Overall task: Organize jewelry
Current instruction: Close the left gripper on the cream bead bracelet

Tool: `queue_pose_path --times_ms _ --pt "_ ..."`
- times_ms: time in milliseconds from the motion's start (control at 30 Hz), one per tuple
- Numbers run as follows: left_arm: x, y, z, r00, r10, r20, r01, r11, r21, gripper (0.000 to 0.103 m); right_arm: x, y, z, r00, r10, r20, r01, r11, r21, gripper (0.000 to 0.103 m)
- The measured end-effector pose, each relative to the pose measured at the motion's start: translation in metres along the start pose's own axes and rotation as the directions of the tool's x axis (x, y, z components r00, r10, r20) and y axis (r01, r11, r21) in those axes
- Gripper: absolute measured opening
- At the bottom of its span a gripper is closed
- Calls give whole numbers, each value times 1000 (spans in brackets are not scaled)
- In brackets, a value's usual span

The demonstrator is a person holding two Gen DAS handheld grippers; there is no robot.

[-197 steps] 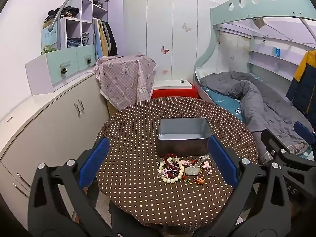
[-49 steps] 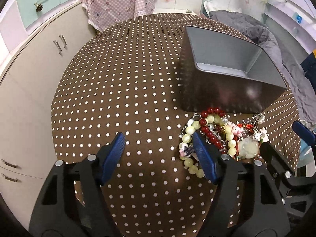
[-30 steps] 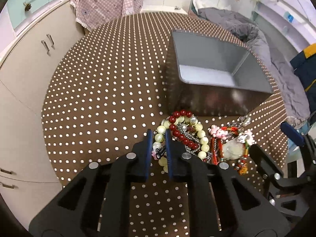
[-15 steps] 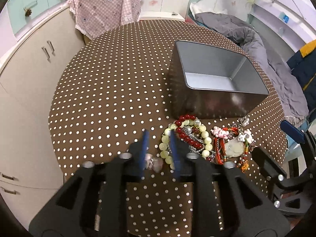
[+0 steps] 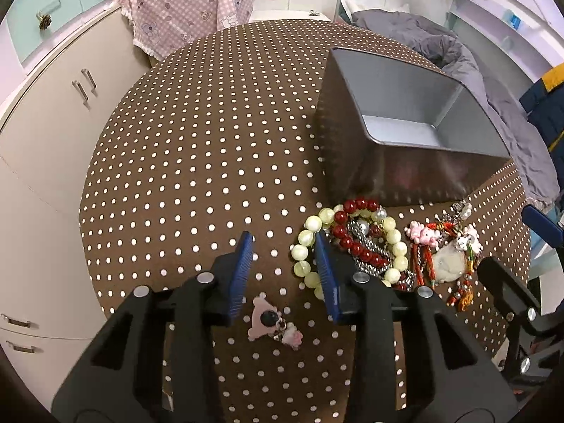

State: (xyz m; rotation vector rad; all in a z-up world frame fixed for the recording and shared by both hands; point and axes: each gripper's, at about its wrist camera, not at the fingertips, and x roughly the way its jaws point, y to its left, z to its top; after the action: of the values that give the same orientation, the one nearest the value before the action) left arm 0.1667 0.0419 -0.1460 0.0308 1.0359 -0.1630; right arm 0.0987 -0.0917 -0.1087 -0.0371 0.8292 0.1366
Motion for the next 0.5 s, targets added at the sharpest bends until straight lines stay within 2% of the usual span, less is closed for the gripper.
queue_pose_path --times_ms 67,100,200,300,500 --pt "1 -2 1 1000 -1 4 1 1000 6 26 1 2 0 1000 4 -3 -4 1000 -4 95" --pt "1 -4 1 1000 -15 9 15 1000 18 10 2 3 0 1000 7 -4 -7 1000 -8 95" --pt "2 -9 3 1000 13 21 -14 999 39 10 3 3 1 1000 8 -4 -8 1000 -9 95" --pt "-7 -7 3 999 -9 32 8 1000 10 9 2 2 0 1000 6 2 -6 1000 -3 95" --pt "-54 -8 5 988 -70 137 69 998 11 9 -4 -2 -1 1000 12 18 -13 1000 7 95"
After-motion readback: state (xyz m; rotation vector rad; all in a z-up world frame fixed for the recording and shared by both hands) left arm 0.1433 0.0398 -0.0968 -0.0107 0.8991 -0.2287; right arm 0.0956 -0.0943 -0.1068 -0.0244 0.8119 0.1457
